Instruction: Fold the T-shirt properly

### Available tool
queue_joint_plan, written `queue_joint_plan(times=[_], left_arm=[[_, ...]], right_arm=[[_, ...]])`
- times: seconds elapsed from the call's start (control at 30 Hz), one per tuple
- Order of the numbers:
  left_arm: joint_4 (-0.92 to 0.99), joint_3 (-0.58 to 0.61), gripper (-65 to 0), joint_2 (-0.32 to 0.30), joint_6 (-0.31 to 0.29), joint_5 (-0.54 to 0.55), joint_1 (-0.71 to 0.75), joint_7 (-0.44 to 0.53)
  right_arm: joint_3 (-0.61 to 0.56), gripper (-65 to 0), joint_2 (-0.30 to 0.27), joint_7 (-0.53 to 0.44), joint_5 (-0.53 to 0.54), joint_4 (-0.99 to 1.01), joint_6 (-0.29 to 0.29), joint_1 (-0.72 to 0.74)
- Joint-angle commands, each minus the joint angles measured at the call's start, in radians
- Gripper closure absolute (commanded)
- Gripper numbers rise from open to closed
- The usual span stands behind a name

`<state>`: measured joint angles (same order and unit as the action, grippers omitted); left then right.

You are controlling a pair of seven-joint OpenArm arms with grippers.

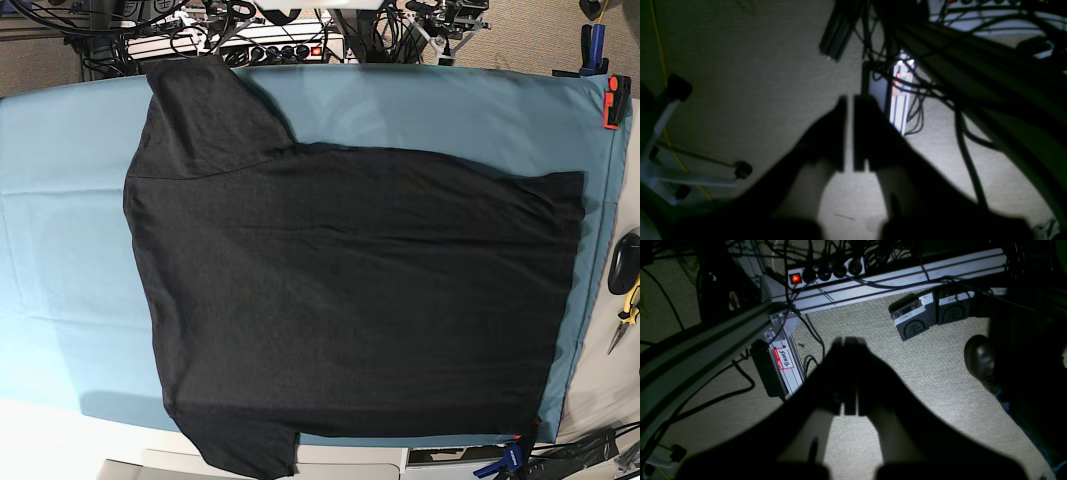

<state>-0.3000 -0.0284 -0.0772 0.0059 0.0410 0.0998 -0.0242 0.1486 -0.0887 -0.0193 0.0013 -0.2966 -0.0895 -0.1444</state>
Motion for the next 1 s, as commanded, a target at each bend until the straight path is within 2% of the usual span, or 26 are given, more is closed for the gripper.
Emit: queue_joint_plan(times=[0.0,0.43,0.97], left_arm=[[-0.003,0.000,-1.6,-0.003,-0.004,-0.004,0.003,0.006],[-0.003,0.000,-1.6,-0.003,-0.004,-0.004,0.002,0.006],[-0.003,0.000,-1.6,-0.003,-0.004,-0.004,0.002,0.006]], right_arm=[[0.003,0.0,-0.009,-0.008,0.005,-0.005,0.002,-0.002],[0.003,0.0,-0.044,-0.020,0.005,-0.005,0.001,-0.002],[0.003,0.0,-0.044,-0.021,0.005,-0.005,0.001,-0.002]])
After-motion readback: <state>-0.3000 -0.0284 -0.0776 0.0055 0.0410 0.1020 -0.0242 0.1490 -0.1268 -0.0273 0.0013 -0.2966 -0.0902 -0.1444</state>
